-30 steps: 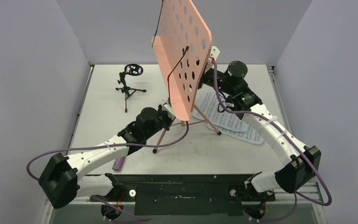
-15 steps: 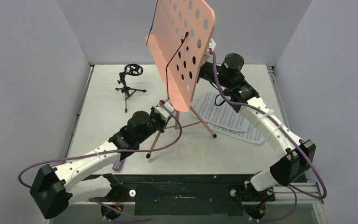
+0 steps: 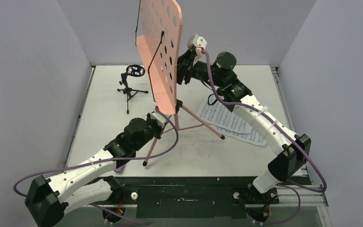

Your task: Set up the instrument practice props

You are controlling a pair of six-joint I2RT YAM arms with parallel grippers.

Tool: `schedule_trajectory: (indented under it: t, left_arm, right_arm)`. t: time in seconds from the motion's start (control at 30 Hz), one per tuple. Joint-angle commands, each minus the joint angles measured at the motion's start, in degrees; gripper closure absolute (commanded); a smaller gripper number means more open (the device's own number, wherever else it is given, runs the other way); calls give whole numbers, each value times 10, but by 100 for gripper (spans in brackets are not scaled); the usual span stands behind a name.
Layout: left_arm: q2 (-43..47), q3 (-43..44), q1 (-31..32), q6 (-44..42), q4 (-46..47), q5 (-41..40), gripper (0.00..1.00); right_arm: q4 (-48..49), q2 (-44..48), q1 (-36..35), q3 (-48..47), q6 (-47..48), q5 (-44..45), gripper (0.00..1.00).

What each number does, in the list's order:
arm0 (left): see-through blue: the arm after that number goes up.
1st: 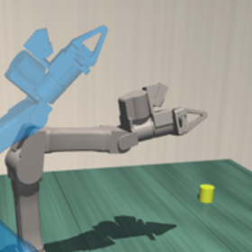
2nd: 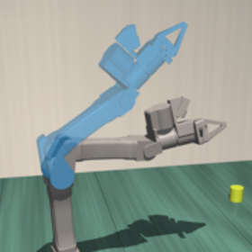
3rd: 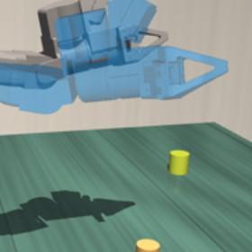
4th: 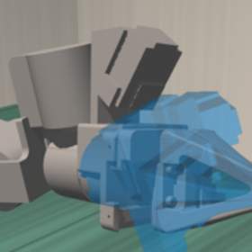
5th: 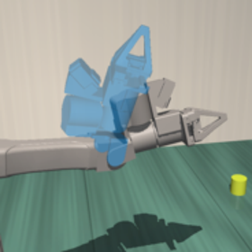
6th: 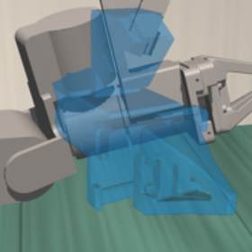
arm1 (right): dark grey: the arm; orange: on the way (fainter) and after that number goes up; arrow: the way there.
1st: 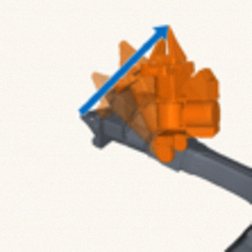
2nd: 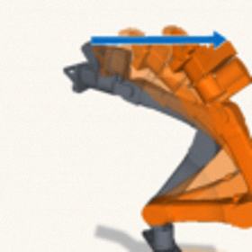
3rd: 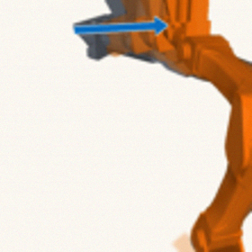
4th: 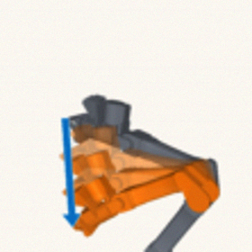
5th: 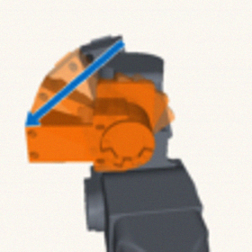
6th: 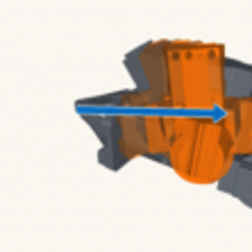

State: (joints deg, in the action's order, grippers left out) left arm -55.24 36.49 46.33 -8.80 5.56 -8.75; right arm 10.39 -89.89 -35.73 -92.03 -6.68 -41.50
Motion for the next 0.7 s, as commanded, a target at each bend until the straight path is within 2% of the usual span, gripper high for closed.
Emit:
schedule_trajectory:
  t: [0.0, 0.2, 0.67]
  left_arm:
    - [9, -24, 0, -17, -55, 13, 100]
    - [0, -31, -1, -19, -66, 7, 100]
    - [-47, -17, -4, -23, -17, -12, 100]
  right_arm:
    - [246, 34, 5, -89, 25, 43, 95]
    - [248, 51, 1, -57, 23, 53, 95]
    - [230, 136, -3, 128, 44, 87, 95]
